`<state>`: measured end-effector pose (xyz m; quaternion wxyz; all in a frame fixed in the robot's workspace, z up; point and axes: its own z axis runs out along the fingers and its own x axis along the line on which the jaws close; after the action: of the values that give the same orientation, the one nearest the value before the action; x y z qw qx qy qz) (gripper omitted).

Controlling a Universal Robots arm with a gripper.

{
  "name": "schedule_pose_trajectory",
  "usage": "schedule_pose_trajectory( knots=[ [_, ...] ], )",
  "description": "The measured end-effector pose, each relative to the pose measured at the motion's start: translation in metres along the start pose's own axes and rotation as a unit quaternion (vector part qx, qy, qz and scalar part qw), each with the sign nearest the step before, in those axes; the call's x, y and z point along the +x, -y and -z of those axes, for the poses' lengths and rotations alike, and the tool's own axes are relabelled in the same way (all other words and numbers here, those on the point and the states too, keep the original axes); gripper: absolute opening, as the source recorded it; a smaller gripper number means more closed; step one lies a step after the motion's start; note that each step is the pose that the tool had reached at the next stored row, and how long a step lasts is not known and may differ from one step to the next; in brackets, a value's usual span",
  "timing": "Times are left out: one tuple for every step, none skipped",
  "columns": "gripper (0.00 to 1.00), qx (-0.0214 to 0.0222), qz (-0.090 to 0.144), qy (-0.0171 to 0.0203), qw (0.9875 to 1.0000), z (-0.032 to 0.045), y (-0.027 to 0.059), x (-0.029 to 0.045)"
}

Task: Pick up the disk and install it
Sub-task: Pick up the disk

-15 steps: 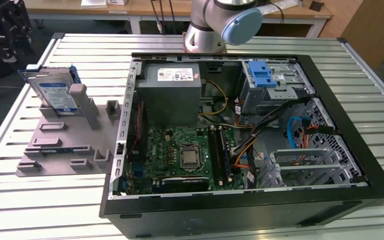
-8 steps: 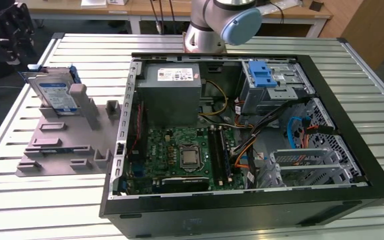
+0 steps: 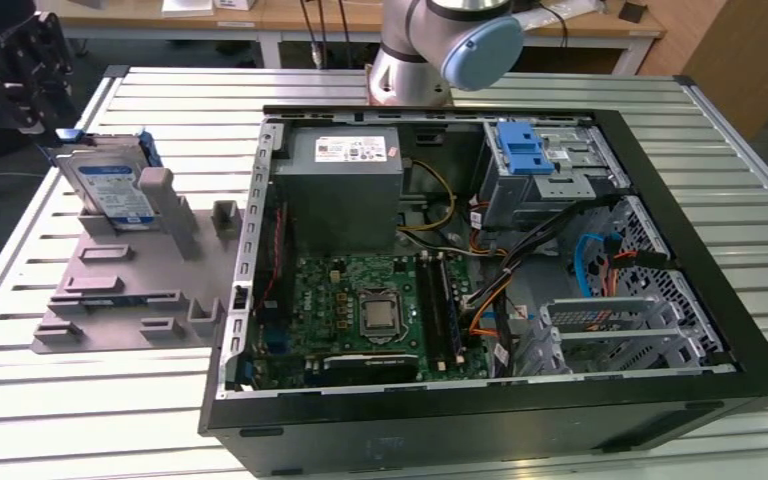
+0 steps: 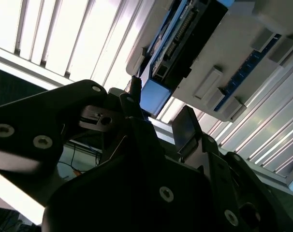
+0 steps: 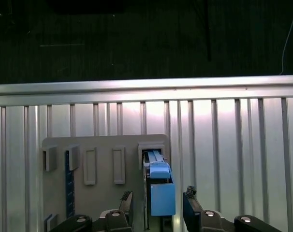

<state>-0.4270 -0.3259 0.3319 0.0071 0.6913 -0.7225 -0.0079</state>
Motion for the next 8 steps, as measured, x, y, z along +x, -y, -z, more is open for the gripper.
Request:
schedule_pose_trajectory(
  knots=[
    [0.53, 0.0001, 0.0, 0.0, 1.0, -0.0011, 0.0, -0.0002],
    [0.53, 0.0, 0.0, 0.0, 1.0, -0.002, 0.0, -0.0003],
    [0.53, 0.0001, 0.0, 0.0, 1.0, -0.003, -0.0001, -0.0004],
    [0.53, 0.0, 0.0, 0.0, 1.0, -0.0039, -0.0001, -0.0004],
    [0.53, 0.0001, 0.0, 0.0, 1.0, -0.005, -0.0002, -0.0004],
    [0.53, 0.0, 0.001, 0.0, 1.0, -0.006, -0.0003, -0.0004],
    [0.53, 0.0, 0.001, 0.0, 1.0, -0.0069, -0.0003, -0.0004],
    [0.53, 0.0, 0.002, 0.0, 1.0, -0.0078, -0.0004, -0.0004]
  ],
)
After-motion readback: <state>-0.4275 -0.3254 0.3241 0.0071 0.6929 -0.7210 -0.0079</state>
